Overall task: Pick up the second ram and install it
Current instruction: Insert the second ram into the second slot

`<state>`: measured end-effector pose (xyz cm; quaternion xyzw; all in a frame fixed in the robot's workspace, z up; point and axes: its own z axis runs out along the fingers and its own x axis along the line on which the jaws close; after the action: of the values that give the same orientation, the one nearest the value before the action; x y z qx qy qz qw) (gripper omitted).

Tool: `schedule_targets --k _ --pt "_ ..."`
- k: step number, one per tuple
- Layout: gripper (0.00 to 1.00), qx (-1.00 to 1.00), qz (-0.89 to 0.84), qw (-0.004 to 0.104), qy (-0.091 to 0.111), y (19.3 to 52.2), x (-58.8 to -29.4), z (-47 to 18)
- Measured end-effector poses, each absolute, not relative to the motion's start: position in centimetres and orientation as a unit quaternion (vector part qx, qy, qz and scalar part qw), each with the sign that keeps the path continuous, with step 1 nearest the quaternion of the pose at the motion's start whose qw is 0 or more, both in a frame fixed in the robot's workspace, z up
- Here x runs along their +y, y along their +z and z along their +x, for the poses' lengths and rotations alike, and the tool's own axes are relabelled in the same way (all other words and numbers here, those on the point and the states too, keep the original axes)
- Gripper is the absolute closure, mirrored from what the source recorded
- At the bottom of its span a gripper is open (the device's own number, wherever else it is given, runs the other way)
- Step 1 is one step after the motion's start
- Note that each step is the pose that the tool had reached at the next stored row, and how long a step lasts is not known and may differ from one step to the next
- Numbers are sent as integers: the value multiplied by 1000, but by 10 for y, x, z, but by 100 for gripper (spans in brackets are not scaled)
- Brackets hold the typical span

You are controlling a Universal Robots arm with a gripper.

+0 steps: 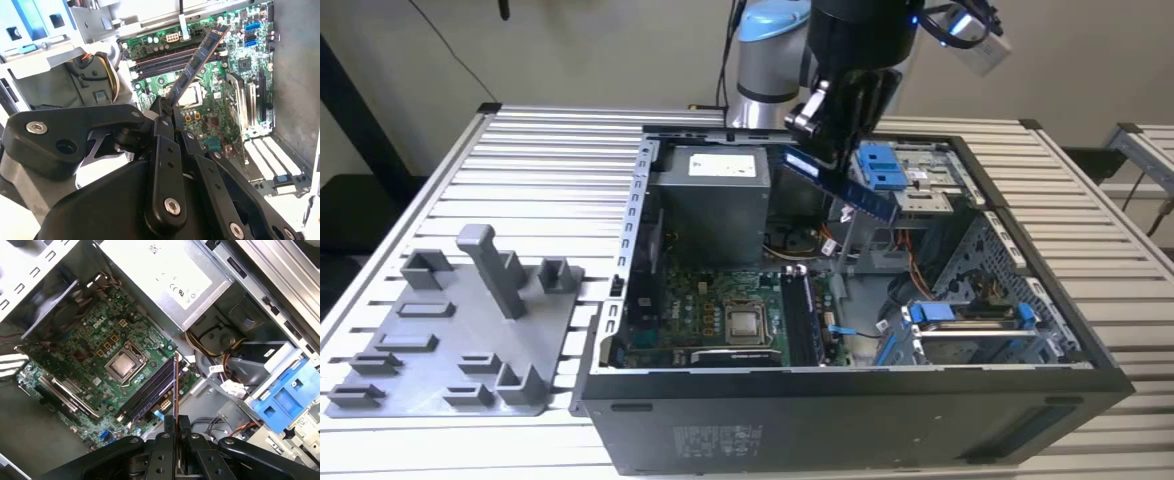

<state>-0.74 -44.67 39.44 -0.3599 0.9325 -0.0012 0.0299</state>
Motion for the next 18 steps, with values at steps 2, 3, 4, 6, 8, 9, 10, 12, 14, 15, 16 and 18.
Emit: schedule_targets --k 2,3,4,6,8,9,10,12,14,15,16,18 --pt "86 936 -350 29 -3 394 -447 -7" --pt "86 938 -346 29 -4 394 -447 -7" --pt "86 940 -341 28 -5 394 -447 -7" --pt "86 943 -332 28 -7 394 -447 -7" --pt "86 946 -324 27 -8 394 -447 -7" --pt "86 947 -321 27 -9 394 -447 -7" --pt "86 948 -317 27 -9 394 -447 -7" --pt "86 951 -308 27 -9 394 -447 -7" --pt "86 954 -300 26 -10 394 -447 -7" --pt "86 955 -296 26 -10 394 -447 -7" --pt "86 956 -292 26 -10 394 -447 -7" --pt "86 959 -283 26 -10 394 -447 -7"
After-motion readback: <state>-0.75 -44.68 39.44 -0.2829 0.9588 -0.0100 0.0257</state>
